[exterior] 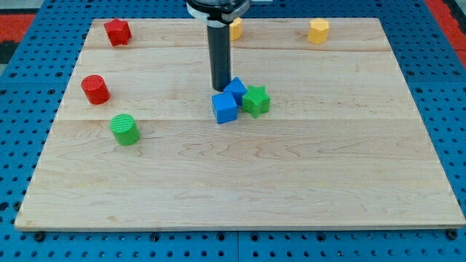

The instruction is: Move the green star to the top of the cube

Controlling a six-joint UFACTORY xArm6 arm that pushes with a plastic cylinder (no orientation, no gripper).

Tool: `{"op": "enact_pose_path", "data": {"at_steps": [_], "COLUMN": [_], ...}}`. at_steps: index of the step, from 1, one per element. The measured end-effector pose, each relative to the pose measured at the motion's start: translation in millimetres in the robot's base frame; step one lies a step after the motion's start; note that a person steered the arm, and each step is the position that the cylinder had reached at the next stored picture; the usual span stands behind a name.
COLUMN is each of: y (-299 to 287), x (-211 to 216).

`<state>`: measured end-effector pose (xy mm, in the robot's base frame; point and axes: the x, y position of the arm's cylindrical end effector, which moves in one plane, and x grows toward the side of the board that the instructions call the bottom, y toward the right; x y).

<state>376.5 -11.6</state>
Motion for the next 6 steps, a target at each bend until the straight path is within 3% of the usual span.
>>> {"op": "enact_pose_path", "data": {"at_steps": [2, 3, 6], "y": [37, 100, 106], "x": [-2, -2, 49]}}
